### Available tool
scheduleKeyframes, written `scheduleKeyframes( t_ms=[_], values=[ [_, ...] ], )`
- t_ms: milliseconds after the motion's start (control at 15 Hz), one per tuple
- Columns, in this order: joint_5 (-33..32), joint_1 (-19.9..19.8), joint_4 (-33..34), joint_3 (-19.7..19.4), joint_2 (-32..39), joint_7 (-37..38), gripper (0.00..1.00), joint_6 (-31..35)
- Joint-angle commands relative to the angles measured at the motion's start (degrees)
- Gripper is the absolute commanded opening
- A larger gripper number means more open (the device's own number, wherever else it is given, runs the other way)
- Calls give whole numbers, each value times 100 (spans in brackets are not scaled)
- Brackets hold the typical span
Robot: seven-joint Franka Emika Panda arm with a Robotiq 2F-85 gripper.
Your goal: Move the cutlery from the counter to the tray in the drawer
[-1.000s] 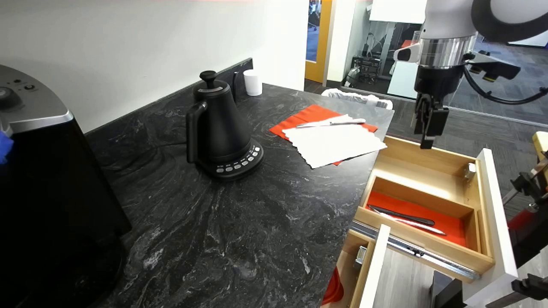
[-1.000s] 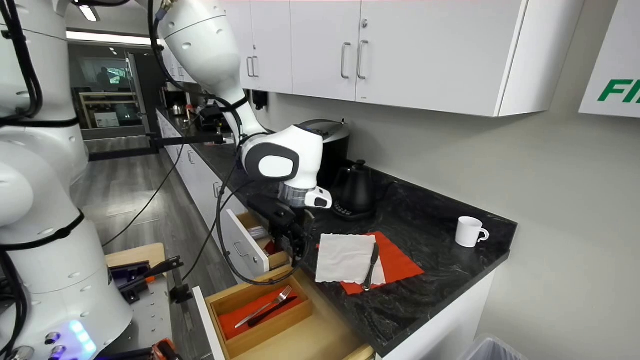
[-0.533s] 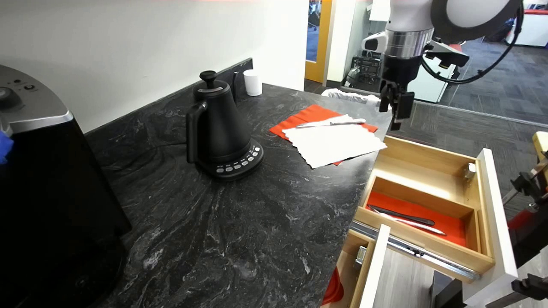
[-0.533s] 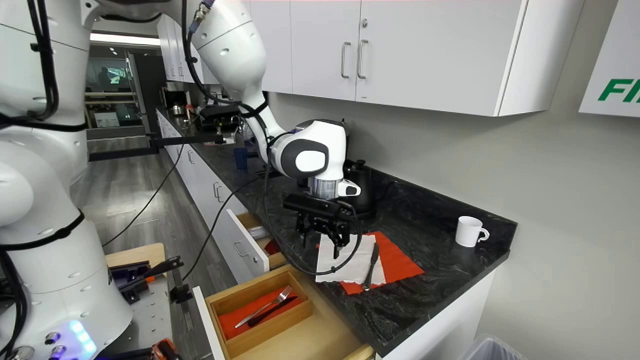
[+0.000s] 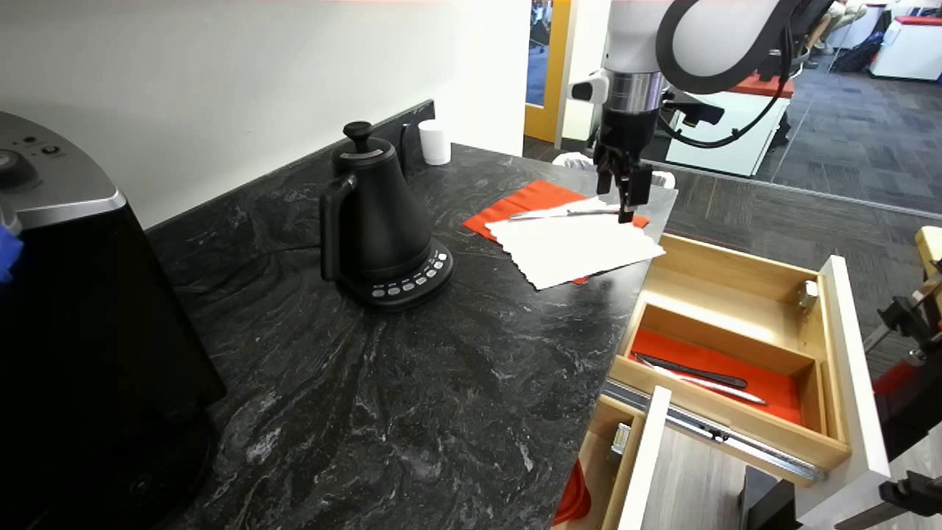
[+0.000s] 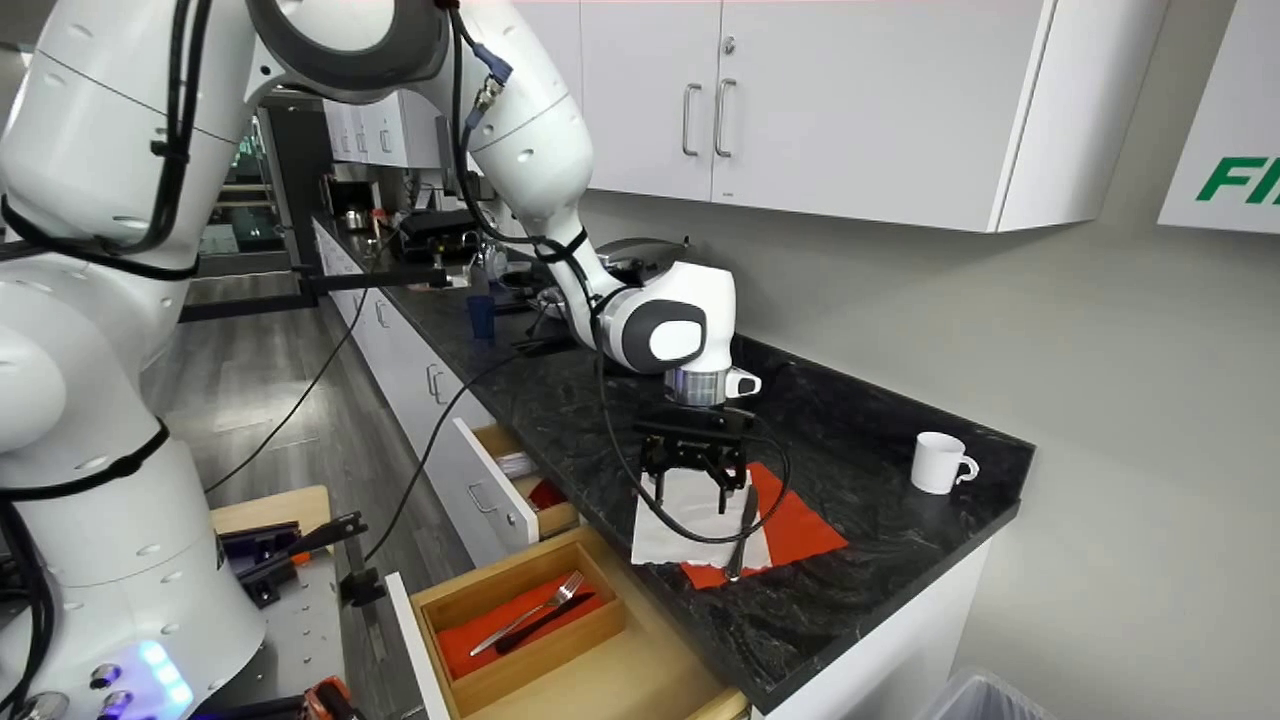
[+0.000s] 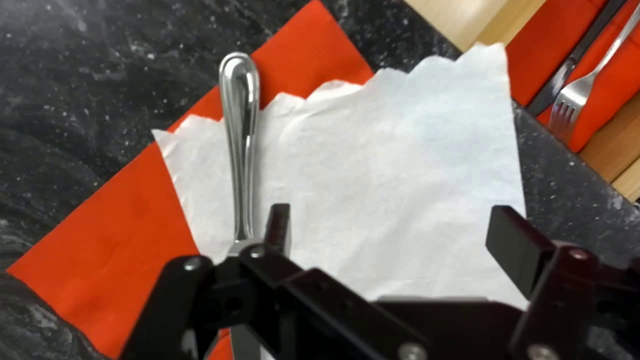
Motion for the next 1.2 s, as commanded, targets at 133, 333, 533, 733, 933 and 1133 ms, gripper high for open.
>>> scheduleKeyframes(
  t_ms=[133,333,533,733,933,1133],
  values=[
    [-45,-202,754,86,399,-362,100,-222],
    [168,-395,1030,212,636,-550,100,-256],
    [241,-499,1323,245,886,-625,100,-328],
    [280,-570,1632,269,1088,-653,100,-477],
    [348,-622,1814,296,1231,-702,100,-526],
    [411,-648,1945,312,1342,-720,100,-595]
  ],
)
